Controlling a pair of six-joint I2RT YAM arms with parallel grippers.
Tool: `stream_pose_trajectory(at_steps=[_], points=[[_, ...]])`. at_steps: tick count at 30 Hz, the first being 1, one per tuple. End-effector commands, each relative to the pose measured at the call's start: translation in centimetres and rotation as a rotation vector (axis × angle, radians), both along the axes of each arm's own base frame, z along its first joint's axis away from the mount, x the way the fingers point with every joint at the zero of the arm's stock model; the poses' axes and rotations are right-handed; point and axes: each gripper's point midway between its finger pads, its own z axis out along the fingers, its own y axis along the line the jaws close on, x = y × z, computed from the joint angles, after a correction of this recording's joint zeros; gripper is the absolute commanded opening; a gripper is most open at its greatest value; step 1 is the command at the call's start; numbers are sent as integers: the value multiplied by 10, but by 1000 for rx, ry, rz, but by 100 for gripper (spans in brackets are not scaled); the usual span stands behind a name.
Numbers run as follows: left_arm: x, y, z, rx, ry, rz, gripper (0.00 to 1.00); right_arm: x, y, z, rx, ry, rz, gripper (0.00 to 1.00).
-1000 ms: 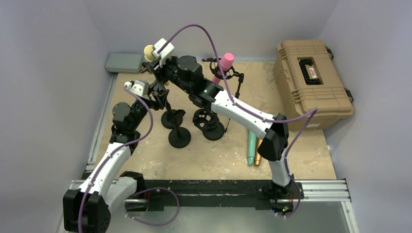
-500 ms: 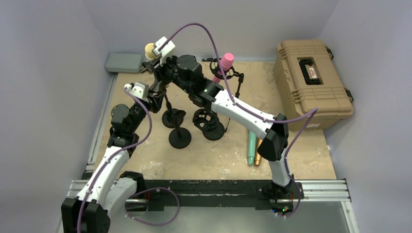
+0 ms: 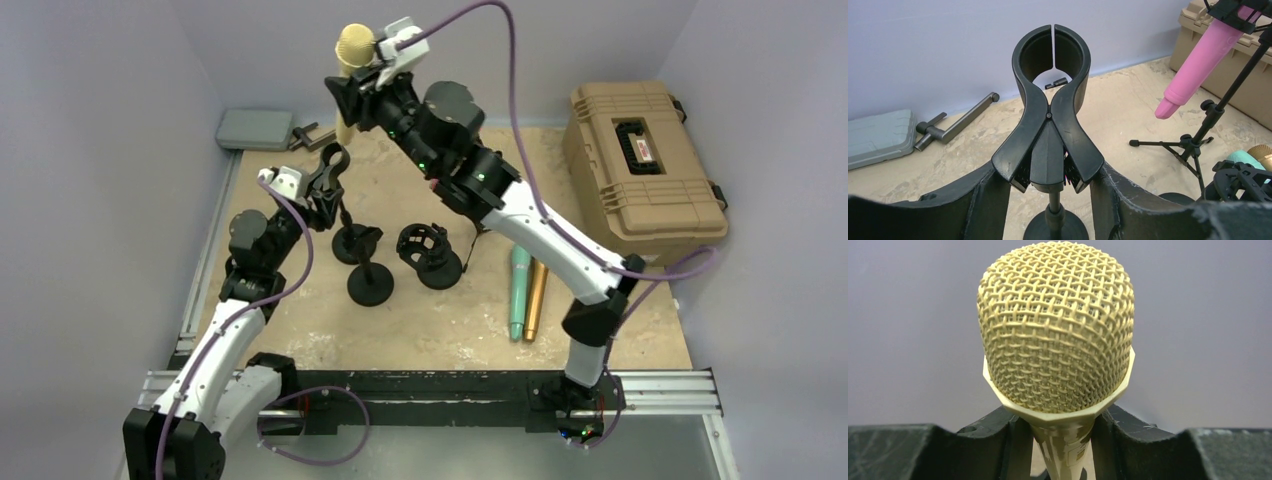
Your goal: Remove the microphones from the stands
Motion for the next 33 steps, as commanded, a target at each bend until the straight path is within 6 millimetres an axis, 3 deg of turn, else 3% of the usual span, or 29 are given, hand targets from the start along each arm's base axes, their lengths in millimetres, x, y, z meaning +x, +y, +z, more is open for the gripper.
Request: stream_pose_trajectory(at_steps=[1,2,6,9,17,20,23,26,31,33], points=[[-1,-1,13,9,-5,4,0,-35,-64,39,127,21,-23,0],[-1,0,13,7,1,11,3,-39,-69,23,113,43,-22,0],[3,1,12,-14,26,26,22,-68,-120,3,135,87,-43,0],[4,0,13,-24,43,27,34,-85,-152,-27,117,136,-69,0],[-2,11,24,-60,28,86,61,-110,-244,-142,-13,383,-300,0],[-4,13,28,-75,26,94,67,-123,-266,-187,-22,488,-340,0],[-7,13,32,-82,20,92,71,-134,-271,-220,7,586,-335,0],[-10,13,36,-87,10,91,75,-138,-262,-243,11,657,-309,0],[-16,11,44,-88,-9,76,77,-133,-240,-271,-45,761,-309,0],[-19,12,47,-80,-21,74,85,-128,-235,-287,-93,823,-326,0]])
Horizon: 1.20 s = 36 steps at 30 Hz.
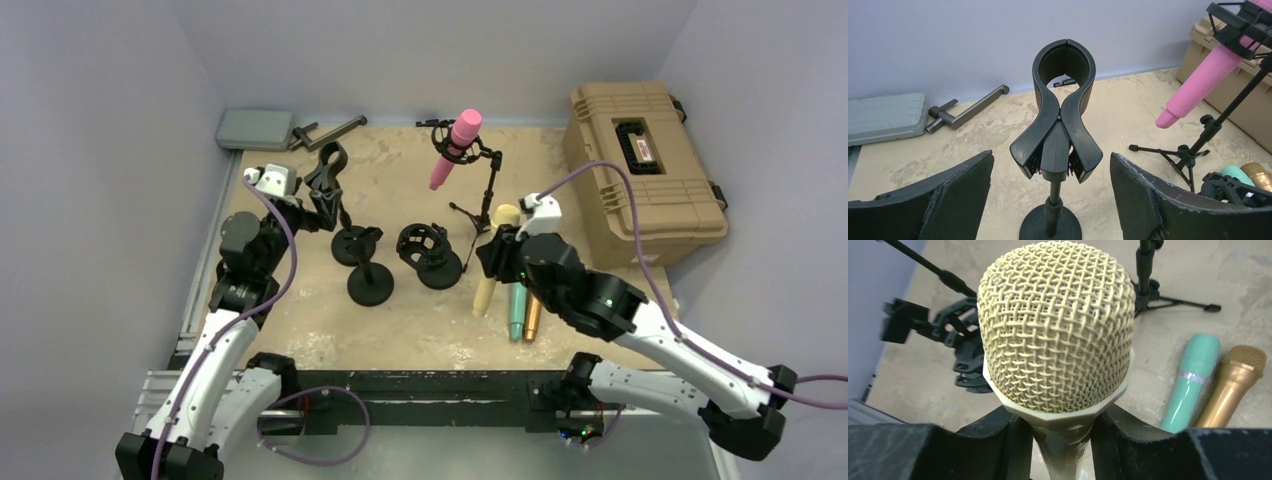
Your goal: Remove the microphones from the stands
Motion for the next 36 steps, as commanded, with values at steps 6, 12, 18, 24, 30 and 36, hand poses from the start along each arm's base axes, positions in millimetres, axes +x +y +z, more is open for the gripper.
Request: stream_pose_trajectory(at_steps=[6,12,18,24,30,36], points=[[-12,3,38,4,-94,15,89,21,8,-66,35,339,17,0],[-18,3,49,-52,-110,15,91,25,-4,-115,-40,440,-13,0],[-27,5,63,-83,-150,14,92,33,-11,-165,-155,552,-41,0],[-36,11,72,-74,-192,36,92,49,-13,-194,-169,619,-28,0],[-41,13,80,-114,-223,42,94,66,-23,-218,-235,692,-68,0],[-52,14,88,-129,-191,37,94,78,-34,-228,-227,697,-93,6]])
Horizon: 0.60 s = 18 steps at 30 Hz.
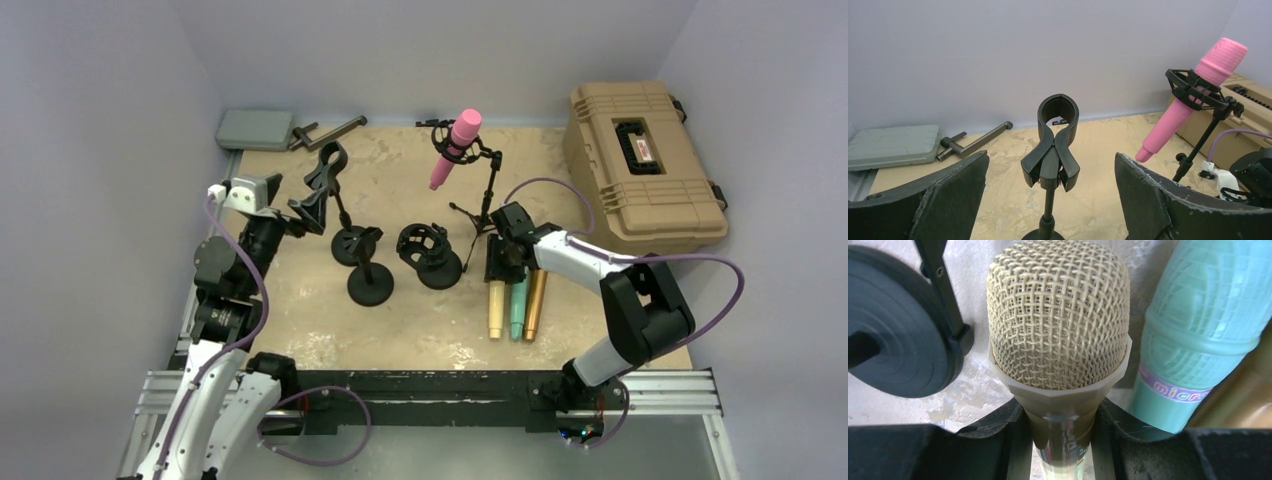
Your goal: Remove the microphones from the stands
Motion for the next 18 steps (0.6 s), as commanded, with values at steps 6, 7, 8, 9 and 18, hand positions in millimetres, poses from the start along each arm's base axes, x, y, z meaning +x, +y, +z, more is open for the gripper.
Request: stream_pose_trajectory(at_steps=[6,7,8,9,18], points=[[-34,15,21,-35,65,48,94,30,-3,8,-3,-83,23,10],[-39,18,20,-36,83,58,93,30,-5,7,-10,-86,20,10],[-43,22,18,-37,99,74,94,31,-6,8,-14,-92,17,11],[-47,26,17,-43,118,92,94,31,-8,9,-16,-98,14,13],[-84,47,18,-60,241,175,97,29,-13,14,-27,-129,7,44]])
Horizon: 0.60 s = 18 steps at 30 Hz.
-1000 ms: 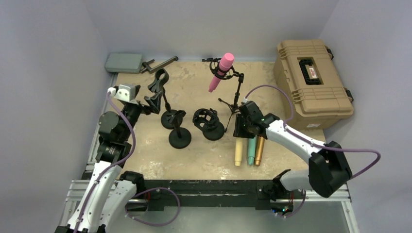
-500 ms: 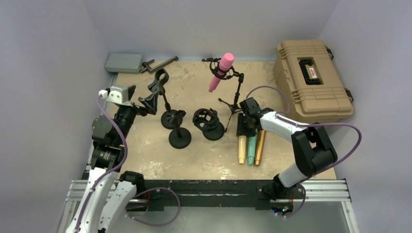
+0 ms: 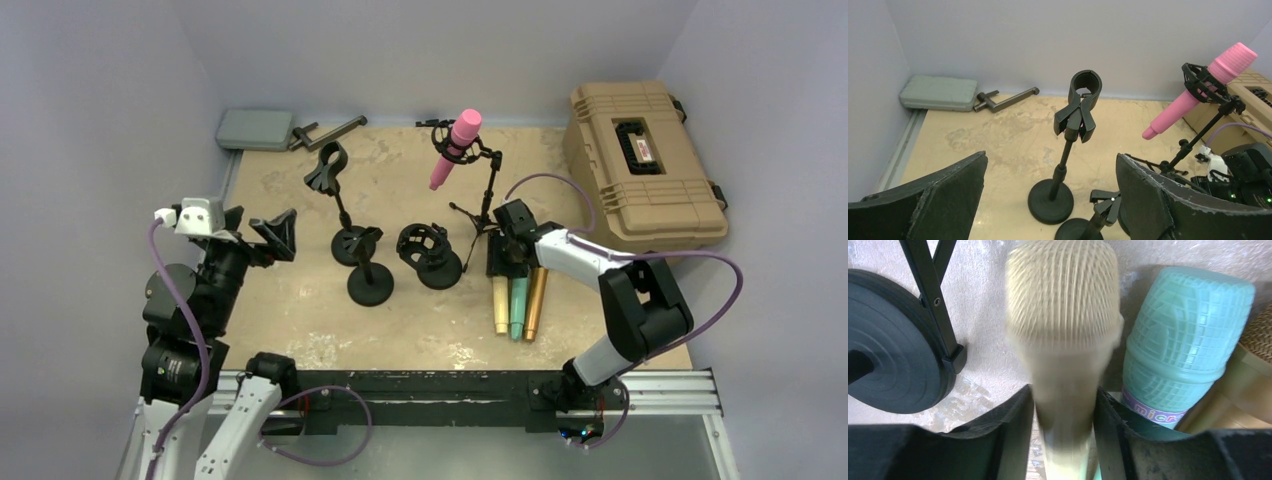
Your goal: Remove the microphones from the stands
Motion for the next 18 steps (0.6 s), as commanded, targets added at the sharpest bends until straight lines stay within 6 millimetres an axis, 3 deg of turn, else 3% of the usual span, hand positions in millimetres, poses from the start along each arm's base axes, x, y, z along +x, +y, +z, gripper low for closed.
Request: stream_pose_trajectory(at_steps=[1,5,10,14,18], points=[[-16,7,-4,-23,103,27,98,13,-4,21,-1,-104,-7,48],[-16,-3,4,-18,147,-23,99,11,-4,28,15,-135,-3,59],[0,-10,16,-38,177,-41,100,15,-1,49,40,-189,27,65],[22,-25,24,-88,249,-83,100,20,5,81,84,-277,71,72],[50,-37,23,-159,351,-111,100,22,8,117,120,-366,96,72]])
